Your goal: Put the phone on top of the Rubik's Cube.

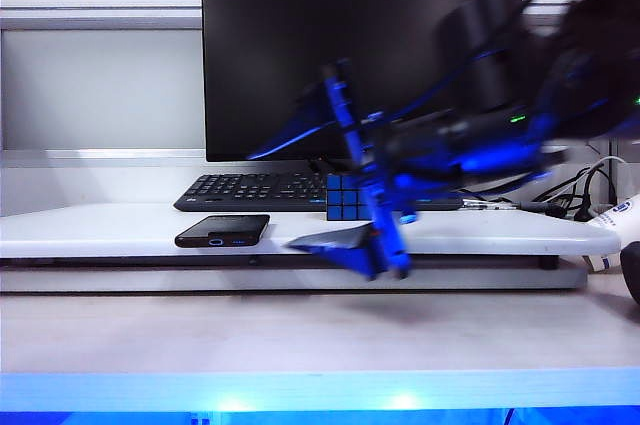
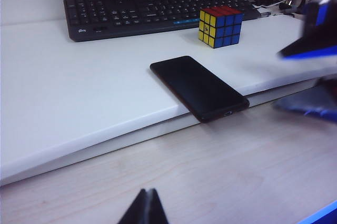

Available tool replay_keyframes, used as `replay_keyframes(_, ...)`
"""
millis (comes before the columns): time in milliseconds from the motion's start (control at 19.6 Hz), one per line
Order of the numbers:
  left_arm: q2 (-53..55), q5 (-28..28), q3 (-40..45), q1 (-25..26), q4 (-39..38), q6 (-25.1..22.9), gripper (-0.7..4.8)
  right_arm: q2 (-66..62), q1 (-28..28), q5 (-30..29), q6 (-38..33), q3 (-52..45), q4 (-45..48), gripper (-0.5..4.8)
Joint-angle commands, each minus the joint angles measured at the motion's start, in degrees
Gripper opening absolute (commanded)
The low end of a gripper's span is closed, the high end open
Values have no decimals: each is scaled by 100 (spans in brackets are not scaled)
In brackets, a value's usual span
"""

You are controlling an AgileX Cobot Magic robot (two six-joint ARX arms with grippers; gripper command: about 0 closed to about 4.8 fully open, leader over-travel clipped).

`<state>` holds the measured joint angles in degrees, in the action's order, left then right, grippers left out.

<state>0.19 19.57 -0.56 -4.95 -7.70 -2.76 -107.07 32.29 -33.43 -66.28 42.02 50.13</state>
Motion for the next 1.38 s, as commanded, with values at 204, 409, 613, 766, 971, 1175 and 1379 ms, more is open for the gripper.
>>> replay_keyframes(204,2,225,0,4,-98,20,-5,-774,170,63,-168,647,96,425)
replay_keyframes(409,2,404,2,4,-90,22,-5,-940,170,184,-284,844,94,417)
replay_keyframes(613,2,400,2,4,-90,20,-6,-940,236,297,-275,955,111,253)
replay_keyframes(766,2,372,2,4,-90,15,-6,-940,304,444,-275,973,111,220)
replay_keyframes(971,2,363,2,4,-90,13,-6,-942,323,509,-273,973,68,74)
replay_keyframes(1175,2,363,2,4,-90,15,-5,-942,323,546,-271,973,72,-9)
replay_keyframes(1379,2,365,2,4,-90,17,-6,-942,323,549,-269,973,87,-9)
